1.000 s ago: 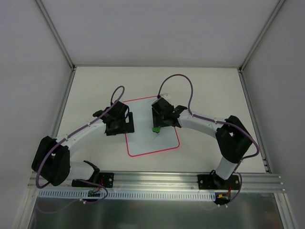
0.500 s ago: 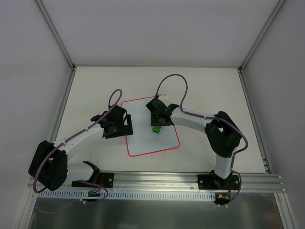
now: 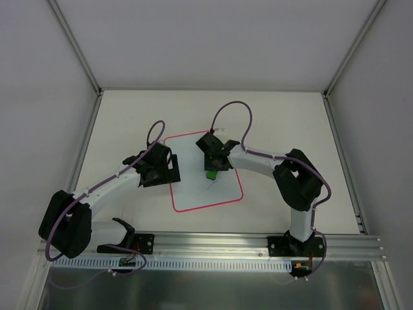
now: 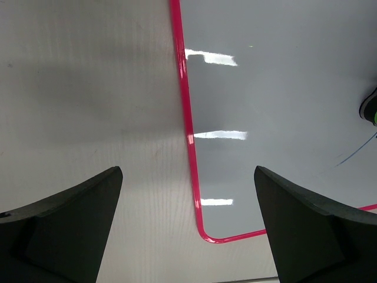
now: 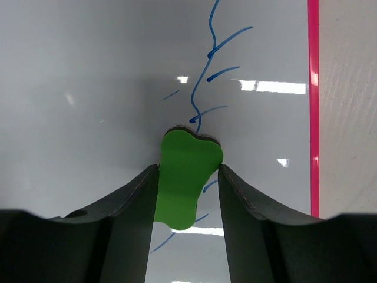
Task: Erase the whiteboard
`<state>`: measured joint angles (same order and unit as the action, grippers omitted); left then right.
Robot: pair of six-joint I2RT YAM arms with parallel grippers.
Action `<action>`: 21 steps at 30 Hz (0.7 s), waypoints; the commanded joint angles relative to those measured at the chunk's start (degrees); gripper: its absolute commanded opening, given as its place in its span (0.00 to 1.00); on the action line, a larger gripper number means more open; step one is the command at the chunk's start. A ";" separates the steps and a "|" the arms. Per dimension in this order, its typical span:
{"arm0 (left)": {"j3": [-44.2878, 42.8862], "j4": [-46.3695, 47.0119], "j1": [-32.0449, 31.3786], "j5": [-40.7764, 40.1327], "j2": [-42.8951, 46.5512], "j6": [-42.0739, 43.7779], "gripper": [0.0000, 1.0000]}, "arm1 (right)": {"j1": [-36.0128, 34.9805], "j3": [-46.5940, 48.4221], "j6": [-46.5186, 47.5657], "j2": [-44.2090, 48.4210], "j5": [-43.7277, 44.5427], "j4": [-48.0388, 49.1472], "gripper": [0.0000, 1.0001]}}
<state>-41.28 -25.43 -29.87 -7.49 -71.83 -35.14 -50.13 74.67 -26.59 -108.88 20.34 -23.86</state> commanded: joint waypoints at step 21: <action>1.29 1.70 0.51 1.16 0.29 -0.28 0.96 | -0.76 5.13 7.07 -4.06 -3.55 -0.58 0.50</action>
<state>-40.49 -24.56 -29.87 -6.57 -71.83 -35.14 -50.26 77.58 -22.92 -112.57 17.26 -24.21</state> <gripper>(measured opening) 0.956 0.499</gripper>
